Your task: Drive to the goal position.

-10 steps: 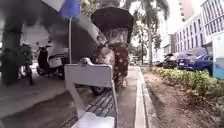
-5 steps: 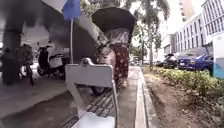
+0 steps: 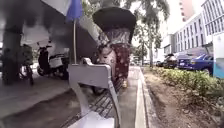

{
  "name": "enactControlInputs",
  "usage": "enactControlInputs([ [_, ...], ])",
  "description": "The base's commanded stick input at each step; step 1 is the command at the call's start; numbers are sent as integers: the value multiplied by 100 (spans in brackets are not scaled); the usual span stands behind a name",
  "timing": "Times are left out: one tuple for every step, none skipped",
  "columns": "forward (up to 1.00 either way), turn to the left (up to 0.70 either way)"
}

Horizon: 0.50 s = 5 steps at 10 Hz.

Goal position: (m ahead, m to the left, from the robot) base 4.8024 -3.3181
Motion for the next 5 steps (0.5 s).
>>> enactControlInputs([
  [3,1],
  [3,1],
  [3,1],
  [3,1],
  [3,1],
])
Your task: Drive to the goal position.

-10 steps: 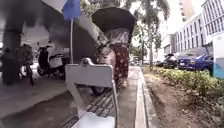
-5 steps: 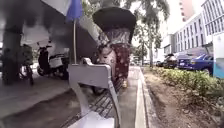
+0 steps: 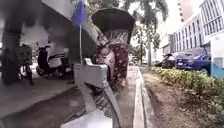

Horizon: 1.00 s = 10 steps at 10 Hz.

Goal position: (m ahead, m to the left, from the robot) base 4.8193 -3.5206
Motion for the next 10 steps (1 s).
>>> enactControlInputs([
  [3,1],
  [3,1],
  [3,1],
  [3,1],
  [3,1],
  [3,1],
  [3,1],
  [3,-8],
  [3,-13],
  [3,-13],
])
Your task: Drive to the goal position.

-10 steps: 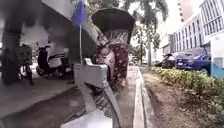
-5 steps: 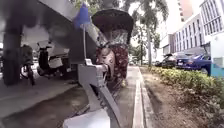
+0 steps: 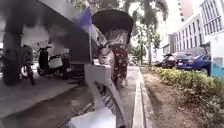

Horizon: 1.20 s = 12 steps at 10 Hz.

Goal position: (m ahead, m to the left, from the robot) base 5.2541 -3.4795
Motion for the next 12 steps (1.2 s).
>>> enactControlInputs([
  [3,-13],
  [3,-13],
  [3,-13],
  [3,-12],
  [3,-3],
  [3,0],
  [3,1],
  [3,-2],
  [3,-12],
  [3,-13],
  [3,-13],
  [3,-13],
])
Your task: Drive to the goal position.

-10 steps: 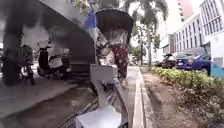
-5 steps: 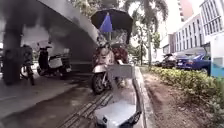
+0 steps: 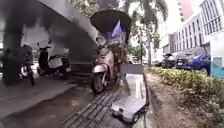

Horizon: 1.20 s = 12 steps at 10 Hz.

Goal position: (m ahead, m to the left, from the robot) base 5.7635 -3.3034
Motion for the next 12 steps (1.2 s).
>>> enactControlInputs([
  [3,-13],
  [3,-13],
  [3,-13],
  [3,-13],
  [3,-13],
  [3,-13],
  [3,-13],
  [3,-13],
  [3,-13],
  [3,-13],
  [3,-13],
  [3,-13],
])
